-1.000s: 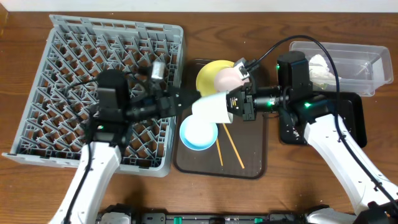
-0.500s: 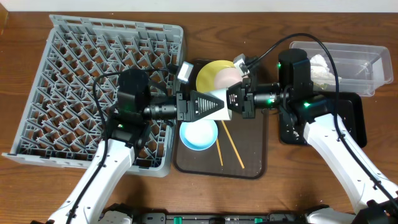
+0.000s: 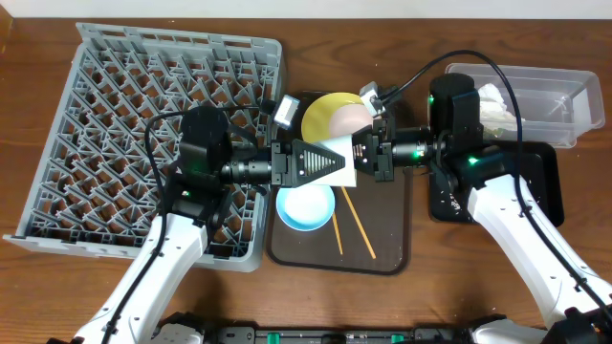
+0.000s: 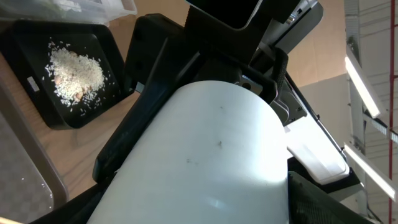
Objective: Sort waste into correct bins and load items into the dishwasher
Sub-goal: 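Hand the white cup from the right gripper to the left gripper, then lower the white cup into the dish rack with the left gripper and release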
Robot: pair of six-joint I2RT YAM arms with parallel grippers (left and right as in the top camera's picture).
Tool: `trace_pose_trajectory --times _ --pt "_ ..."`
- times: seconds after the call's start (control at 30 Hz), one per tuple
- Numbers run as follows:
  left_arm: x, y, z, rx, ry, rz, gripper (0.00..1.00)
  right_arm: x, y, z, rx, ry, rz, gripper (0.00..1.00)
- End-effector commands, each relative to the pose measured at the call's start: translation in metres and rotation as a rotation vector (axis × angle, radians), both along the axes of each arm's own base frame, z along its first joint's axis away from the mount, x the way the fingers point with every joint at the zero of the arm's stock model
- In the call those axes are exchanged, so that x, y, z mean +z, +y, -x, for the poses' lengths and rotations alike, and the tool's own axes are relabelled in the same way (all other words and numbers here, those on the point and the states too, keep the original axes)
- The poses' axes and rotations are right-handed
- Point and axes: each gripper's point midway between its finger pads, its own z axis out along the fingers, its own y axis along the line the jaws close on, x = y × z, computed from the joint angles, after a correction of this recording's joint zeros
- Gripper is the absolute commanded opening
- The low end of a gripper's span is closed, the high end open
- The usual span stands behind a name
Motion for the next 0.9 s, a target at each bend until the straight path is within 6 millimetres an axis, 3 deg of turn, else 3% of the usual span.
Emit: trace_pose_trajectory --times 0.0,0.17,0.3,0.37,0.53,0.73,0.87 --pt "0.004 -0.003 0.004 -0.026 -0.036 0.011 0.66 -0.001 -0.002 -0.006 -0.038 0.011 0.020 0.01" --pt "0.004 -0.003 0.004 -0.027 -0.062 0.010 0.52 -0.001 -0.002 -0.006 -0.038 0.011 0.020 0.01" --pt "0.004 -0.003 0.003 -0.027 -0.135 0.009 0.41 -0.001 -0.002 -0.005 -0.031 0.012 0.016 0.09" --pt "0.004 -0.002 0.003 -0.028 -0.168 0.008 0.38 0.000 -0.002 -0.004 -0.021 0.014 0.010 0.18" --pt "0.003 -0.002 0.000 -0.014 -0.225 0.004 0.29 0.000 -0.005 -0.005 -0.026 0.024 0.009 0.22" --pt "0.003 0.002 -0.007 0.015 -0.317 -0.006 0.25 -0.010 -0.023 -0.011 -0.075 0.111 0.031 0.28" --pt "-0.005 0.019 -0.028 0.113 -0.332 -0.050 0.25 -0.003 -0.040 -0.013 -0.069 0.128 -0.015 0.33"
